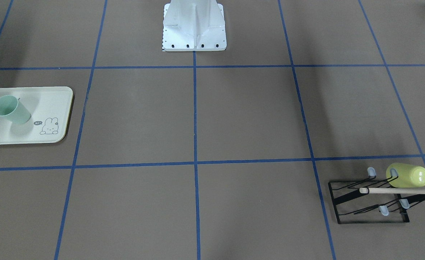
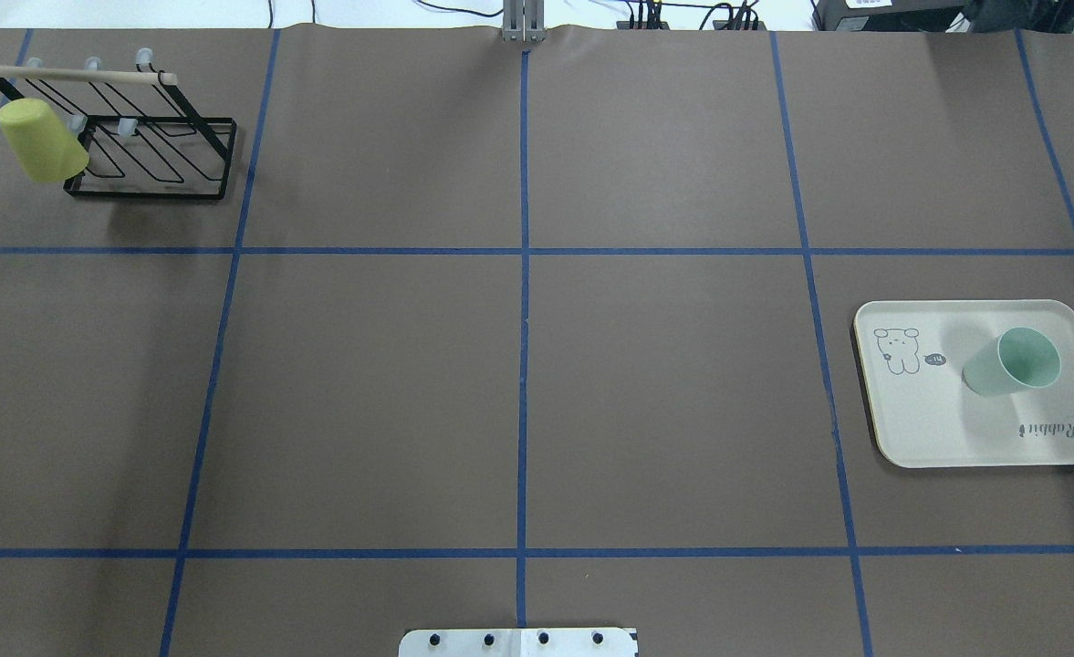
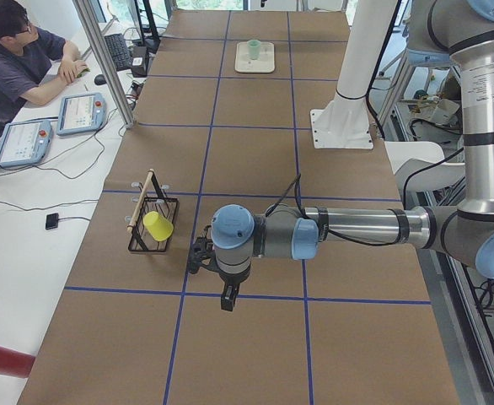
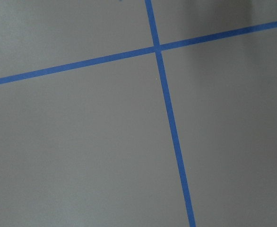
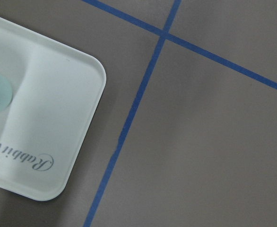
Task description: Left arm grabs green cup and hands to right arm on tray
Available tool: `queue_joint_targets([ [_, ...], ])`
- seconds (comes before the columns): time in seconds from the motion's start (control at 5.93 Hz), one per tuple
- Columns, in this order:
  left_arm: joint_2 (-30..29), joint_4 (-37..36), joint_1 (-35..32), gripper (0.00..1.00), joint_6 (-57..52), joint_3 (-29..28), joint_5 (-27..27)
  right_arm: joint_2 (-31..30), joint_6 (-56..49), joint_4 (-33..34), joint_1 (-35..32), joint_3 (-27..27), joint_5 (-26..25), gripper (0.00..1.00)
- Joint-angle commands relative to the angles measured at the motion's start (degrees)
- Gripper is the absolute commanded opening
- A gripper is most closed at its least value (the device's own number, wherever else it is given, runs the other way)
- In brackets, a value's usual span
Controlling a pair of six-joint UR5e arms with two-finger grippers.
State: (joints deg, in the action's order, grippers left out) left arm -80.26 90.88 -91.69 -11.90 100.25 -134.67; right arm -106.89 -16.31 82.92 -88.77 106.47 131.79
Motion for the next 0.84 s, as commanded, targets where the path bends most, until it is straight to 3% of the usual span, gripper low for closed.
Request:
queue_joint_targets([
  [0.0, 0.1, 0.4, -0.2, 1.00, -0.5, 0.1, -0.1, 0.7, 3.3, 0.1, 0.1, 0.1, 2.8, 1.00],
  [0.67, 0.1, 0.4, 0.0, 1.00, -0.7, 0.4, -0.1, 2.4, 3.9, 3.8, 0.6, -1.1, 2.6, 1.00],
])
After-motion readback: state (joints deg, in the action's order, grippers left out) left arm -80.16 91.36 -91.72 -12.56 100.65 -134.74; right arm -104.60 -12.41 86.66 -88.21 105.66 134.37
